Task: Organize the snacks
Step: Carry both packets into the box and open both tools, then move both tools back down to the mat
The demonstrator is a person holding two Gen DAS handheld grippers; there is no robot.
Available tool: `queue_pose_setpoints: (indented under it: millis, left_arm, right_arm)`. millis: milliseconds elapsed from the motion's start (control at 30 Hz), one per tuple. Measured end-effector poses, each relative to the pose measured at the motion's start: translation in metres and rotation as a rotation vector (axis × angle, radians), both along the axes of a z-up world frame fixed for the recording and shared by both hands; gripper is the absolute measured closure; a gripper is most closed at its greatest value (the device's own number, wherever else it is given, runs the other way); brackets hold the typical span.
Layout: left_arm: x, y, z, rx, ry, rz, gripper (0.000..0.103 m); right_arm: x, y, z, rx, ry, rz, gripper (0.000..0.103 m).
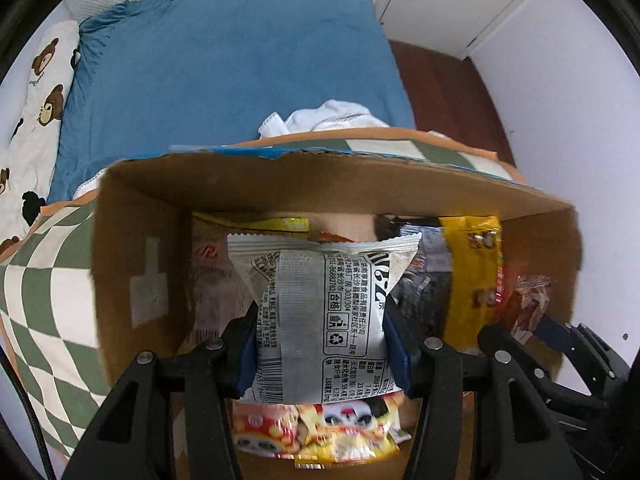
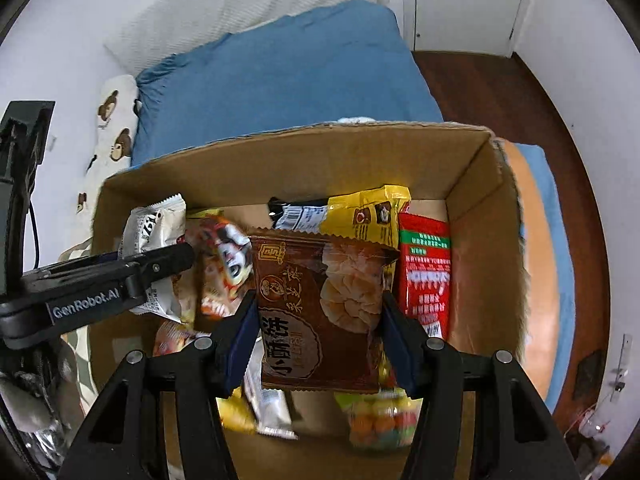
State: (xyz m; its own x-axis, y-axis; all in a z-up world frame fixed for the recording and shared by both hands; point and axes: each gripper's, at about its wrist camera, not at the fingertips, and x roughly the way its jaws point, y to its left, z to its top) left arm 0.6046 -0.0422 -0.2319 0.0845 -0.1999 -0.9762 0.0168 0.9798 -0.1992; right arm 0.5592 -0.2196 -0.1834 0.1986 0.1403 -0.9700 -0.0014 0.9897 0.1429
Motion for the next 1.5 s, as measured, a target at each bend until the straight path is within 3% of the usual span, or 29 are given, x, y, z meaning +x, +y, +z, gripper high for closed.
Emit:
queue_pose_setpoints:
  millis: [133,167,200,267,300,700,1233,1500]
  left_arm:
    - [0.006,-0.003,-0.014,0.007,0.033,0.002,0.051]
    - [0.008,-0.002,-0.015,0.011,0.033,0.006,0.046]
    - [0.009,-0.002,-0.016,0.017,0.029,0.008,0.04]
    - [0.008,-0.002,-0.017,0.022,0.026,0.002,0.014]
    - [0.007,-0.003,-0.014,0.034,0.022,0.0,0.012]
    - [-0.02,-0.004,0.011,0.079,-0.084,0.008,0.012]
    - [-0.115,-0.001,0.081,0.123,-0.348,0.026,0.012]
    - [-0.171,0.002,0.126,0.135,-0.478,0.039,0.011]
  right_arm:
    - [0.018,0.002,-0.023,0.006,0.044,0.005,0.042]
    - [0.022,0.003,-0.03,0.006,0.063,0.008,0.039]
    - [0.025,0.003,-0.035,-0.005,0.082,0.012,0.027]
    - [0.028,0.003,-0.041,-0.03,0.077,0.011,0.012]
    - [0.028,0.002,-0.043,-0.03,0.075,0.014,0.012]
    - [0.008,-0.008,-0.034,-0.052,0.043,-0.008,0.012]
    - [-0.083,-0.005,0.032,-0.112,-0.185,0.012,0.012]
    - [-0.139,-0.004,0.075,-0.093,-0.29,0.013,0.012]
